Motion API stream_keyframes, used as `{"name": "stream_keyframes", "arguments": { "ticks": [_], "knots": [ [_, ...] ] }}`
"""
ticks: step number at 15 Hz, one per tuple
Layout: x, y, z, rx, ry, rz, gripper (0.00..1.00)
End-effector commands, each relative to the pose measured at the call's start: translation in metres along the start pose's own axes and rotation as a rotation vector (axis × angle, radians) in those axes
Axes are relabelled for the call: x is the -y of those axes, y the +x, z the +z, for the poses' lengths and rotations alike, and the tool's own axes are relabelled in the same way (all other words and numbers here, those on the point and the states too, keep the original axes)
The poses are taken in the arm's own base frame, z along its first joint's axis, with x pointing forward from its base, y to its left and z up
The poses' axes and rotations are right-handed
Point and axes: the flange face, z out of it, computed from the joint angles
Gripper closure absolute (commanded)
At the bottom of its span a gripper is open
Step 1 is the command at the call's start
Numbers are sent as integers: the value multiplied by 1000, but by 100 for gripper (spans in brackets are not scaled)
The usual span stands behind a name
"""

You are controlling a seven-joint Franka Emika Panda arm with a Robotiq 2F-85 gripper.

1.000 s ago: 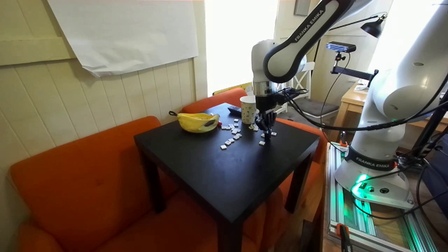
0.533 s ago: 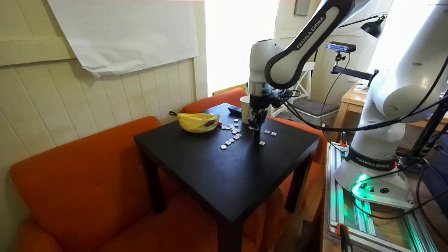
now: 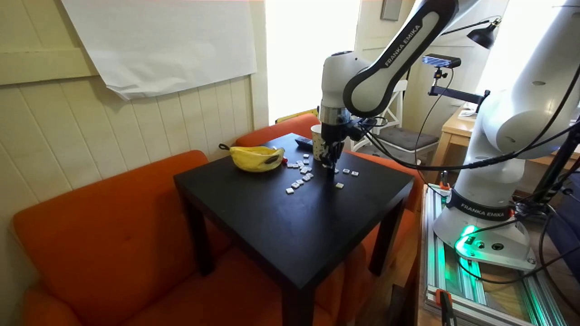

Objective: Push some of the letter blocks forward

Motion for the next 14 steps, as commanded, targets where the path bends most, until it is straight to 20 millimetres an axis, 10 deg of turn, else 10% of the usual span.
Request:
{"name": "stream_keyframes", "arguments": {
  "ticks": [1, 14],
  "knots": [
    [5, -22, -2, 145, 58, 5, 100],
    [-32, -32, 6, 289, -18, 125, 100]
  ]
}}
